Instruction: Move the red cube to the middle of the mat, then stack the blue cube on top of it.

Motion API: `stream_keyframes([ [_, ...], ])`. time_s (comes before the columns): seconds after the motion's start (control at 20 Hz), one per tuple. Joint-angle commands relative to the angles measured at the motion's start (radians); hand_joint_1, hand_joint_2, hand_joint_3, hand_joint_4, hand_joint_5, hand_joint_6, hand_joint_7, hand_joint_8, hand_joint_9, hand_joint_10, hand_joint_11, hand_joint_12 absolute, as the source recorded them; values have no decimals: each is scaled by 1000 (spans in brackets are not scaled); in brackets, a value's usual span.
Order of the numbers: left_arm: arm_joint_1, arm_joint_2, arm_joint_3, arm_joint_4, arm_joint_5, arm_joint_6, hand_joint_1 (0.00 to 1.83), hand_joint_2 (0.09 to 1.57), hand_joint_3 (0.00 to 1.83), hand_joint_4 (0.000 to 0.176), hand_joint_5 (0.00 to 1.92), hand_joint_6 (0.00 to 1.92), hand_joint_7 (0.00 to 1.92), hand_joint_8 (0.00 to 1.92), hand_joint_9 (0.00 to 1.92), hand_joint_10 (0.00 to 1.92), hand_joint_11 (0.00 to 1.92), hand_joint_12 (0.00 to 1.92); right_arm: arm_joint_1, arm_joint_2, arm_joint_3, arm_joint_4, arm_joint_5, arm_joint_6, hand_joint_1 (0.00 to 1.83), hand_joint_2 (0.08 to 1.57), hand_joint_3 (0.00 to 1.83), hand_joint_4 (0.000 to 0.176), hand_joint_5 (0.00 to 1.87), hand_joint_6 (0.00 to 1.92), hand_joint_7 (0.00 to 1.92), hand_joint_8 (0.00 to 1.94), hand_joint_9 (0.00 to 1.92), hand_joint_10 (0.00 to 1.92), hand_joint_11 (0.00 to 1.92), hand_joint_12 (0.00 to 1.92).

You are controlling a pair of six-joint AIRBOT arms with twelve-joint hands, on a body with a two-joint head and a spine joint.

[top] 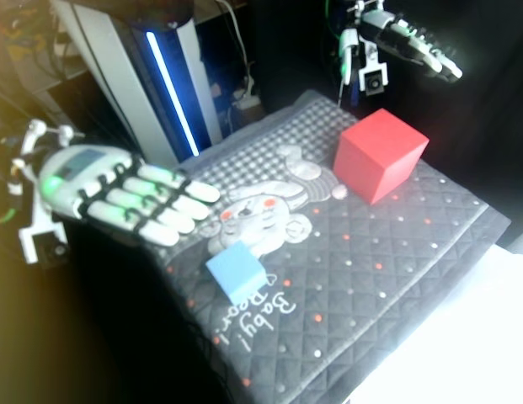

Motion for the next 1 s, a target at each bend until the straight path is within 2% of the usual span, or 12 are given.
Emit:
stream_keyframes([
  [0.0,-11,7,0,12,-114,-5,470,1104,21,81,32,5,0,0,0,0,0,1,5,8,-2,-6,123,-1,565,1218,2,26,0,0,0,0,0,0,0,770],
  [0.05,-11,9,-1,16,-107,-5,499,1099,15,58,42,8,0,0,0,0,0,0,-2,8,-3,-6,123,-1,595,1213,0,27,0,0,0,0,0,0,0,923],
  [0.15,-11,18,-6,29,-92,-5,524,1059,0,69,38,5,0,0,0,0,0,0,-8,8,-7,-2,123,0,635,1208,0,0,0,0,0,0,0,0,0,971],
  [0.2,-11,22,-8,34,-86,-5,553,1038,0,74,16,2,0,0,0,0,0,0,-10,8,-7,0,123,0,621,1203,0,4,0,0,0,0,0,0,0,896],
  [0.35,-12,37,-11,45,-40,-2,563,979,0,123,0,0,0,0,0,0,0,0,-13,8,-7,4,123,0,612,1198,0,39,0,0,0,0,0,0,0,867],
  [0.4,-15,39,-9,46,-20,0,590,964,0,126,0,0,0,0,0,0,0,0,-13,8,-7,4,123,0,594,1197,0,49,0,0,0,0,0,0,0,860],
  [0.45,-33,39,-3,46,19,8,668,948,0,158,0,0,0,0,0,0,0,0,-13,8,-6,4,122,0,597,1200,0,41,0,0,0,0,0,0,0,743],
  [0.5,-50,37,0,47,46,17,731,950,0,151,0,0,0,0,0,0,0,0,-13,8,-6,4,122,0,601,1204,0,48,0,0,0,0,0,0,0,645],
  [0.65,-111,-1,40,43,178,32,919,893,0,146,0,0,0,0,0,0,0,0,-19,8,-7,7,123,0,579,1210,2,18,0,0,0,0,0,0,0,626],
  [0.7,-122,-13,55,38,209,32,946,888,0,131,0,0,0,0,0,0,0,0,-20,7,-7,9,123,0,587,1218,1,12,0,0,0,0,0,0,0,453],
  [0.8,-156,-43,91,22,294,32,940,868,0,146,0,0,0,0,0,0,0,0,-24,7,-7,11,123,4,562,1218,0,0,0,0,0,0,0,0,0,345],
  [0.95,-209,-85,145,4,409,39,881,871,0,120,0,0,0,0,0,0,0,0,-29,6,-7,15,123,6,535,1225,0,4,0,0,0,0,0,0,0,229],
])
